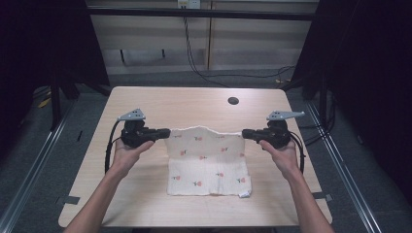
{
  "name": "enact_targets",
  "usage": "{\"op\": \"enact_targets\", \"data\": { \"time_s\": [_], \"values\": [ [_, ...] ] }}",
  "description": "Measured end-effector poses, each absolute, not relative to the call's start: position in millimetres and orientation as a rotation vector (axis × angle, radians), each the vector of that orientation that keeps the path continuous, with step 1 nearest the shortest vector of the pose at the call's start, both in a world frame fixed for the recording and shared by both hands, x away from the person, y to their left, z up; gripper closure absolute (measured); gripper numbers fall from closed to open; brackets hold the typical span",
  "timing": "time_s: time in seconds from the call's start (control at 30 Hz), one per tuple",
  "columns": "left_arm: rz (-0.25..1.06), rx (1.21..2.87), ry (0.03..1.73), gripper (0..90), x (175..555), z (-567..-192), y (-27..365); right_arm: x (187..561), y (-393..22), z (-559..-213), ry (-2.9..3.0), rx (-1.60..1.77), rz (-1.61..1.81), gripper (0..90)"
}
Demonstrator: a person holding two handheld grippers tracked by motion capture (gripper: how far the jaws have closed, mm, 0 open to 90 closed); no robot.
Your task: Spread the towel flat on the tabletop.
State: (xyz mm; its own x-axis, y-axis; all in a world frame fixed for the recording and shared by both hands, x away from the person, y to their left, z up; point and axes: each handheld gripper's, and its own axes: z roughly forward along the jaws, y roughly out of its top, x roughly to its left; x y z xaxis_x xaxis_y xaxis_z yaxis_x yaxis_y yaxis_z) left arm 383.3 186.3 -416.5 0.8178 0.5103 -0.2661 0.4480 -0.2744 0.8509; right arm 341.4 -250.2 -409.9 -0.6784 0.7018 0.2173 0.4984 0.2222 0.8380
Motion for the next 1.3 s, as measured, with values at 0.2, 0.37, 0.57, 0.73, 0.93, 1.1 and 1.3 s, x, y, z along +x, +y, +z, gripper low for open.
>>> {"op": "enact_targets", "data": {
  "time_s": [0.2, 0.37, 0.57, 0.73, 0.93, 1.1, 1.3],
  "values": [
    [0.068, 1.922, 0.742, 86.5, 399, -425, 178, 358, -248, -422, 2.278, 1.148, 1.374, 85.4],
    [0.083, 1.915, 0.787, 85.7, 406, -438, 170, 371, -244, -432, 2.283, 1.18, 1.341, 85.2],
    [0.089, 1.907, 0.872, 75.7, 417, -450, 186, 382, -242, -440, 2.286, 1.202, 1.313, 78.8],
    [0.061, 1.911, 0.839, 66.6, 405, -449, 190, 377, -243, -442, 2.285, 1.203, 1.283, 71.4],
    [0.045, 1.972, 0.762, 66.2, 391, -446, 176, 369, -246, -436, 2.266, 1.202, 1.298, 63.6],
    [-0.022, 2.052, 0.72, 60.8, 356, -458, 170, 344, -239, -446, 2.34, 1.186, 1.285, 58.7],
    [-0.039, 2.102, 0.658, 59.9, 333, -463, 168, 309, -234, -466, 2.44, 1.127, 1.202, 59.0]
  ]
}}
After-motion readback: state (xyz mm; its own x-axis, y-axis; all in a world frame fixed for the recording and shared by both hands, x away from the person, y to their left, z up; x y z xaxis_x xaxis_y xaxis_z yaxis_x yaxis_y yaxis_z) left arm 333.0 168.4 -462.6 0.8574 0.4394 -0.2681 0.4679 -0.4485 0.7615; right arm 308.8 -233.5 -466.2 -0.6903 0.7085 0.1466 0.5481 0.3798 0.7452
